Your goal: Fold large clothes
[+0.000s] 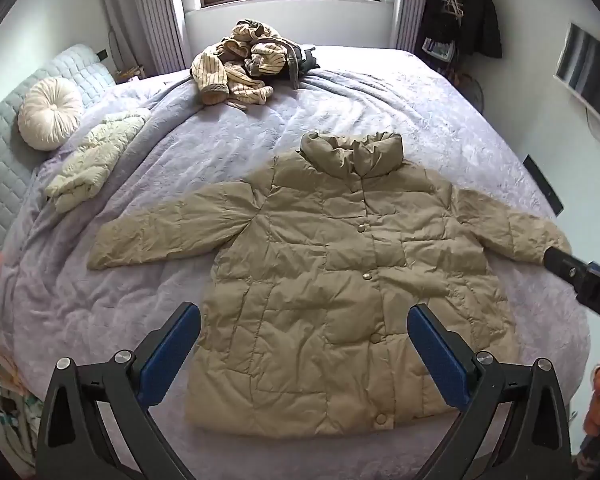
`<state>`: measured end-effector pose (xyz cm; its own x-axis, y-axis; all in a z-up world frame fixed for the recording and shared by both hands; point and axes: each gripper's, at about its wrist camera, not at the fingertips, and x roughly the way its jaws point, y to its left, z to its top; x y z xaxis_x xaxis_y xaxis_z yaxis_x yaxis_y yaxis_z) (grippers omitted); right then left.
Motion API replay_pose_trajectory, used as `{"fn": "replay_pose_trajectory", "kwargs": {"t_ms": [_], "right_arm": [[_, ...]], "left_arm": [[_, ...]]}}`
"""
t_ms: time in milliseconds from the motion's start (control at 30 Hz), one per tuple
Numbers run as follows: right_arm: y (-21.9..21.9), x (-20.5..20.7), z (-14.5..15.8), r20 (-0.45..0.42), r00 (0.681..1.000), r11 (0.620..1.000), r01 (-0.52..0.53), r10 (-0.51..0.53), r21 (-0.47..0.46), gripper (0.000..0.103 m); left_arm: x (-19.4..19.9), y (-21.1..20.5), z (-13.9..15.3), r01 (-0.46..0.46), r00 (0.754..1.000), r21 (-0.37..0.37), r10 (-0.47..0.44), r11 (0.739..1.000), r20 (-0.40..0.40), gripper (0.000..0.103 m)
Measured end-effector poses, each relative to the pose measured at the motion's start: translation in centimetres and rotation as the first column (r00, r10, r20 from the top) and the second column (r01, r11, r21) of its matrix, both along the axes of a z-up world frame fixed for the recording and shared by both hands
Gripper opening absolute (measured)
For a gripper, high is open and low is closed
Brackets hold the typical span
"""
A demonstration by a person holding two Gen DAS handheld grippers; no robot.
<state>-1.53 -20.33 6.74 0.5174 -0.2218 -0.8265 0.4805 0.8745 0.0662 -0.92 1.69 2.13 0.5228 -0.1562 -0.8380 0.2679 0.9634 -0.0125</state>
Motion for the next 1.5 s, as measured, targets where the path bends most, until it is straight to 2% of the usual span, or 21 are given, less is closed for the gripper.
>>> {"fn": "replay_pose_trajectory", "kwargs": {"t_ms": [300, 1500], "right_arm": [[-1.1, 1.4, -0.6, -0.015, 0.999, 0.999, -0.033, 0.033, 0.008, 0.103], [-1.5, 2.0, -0.6, -0.026, 0.999, 0.999, -0.043, 0.044, 0.014, 0.103]], "left_arm": [[1.0, 2.2, -0.3, -0.097, 0.995, -0.017, 0.097, 0.995, -0.025, 0.103], [0.4, 2.1, -0.5, -0.083, 0.996, -0.012, 0.083, 0.996, -0.029, 0.103]]}}
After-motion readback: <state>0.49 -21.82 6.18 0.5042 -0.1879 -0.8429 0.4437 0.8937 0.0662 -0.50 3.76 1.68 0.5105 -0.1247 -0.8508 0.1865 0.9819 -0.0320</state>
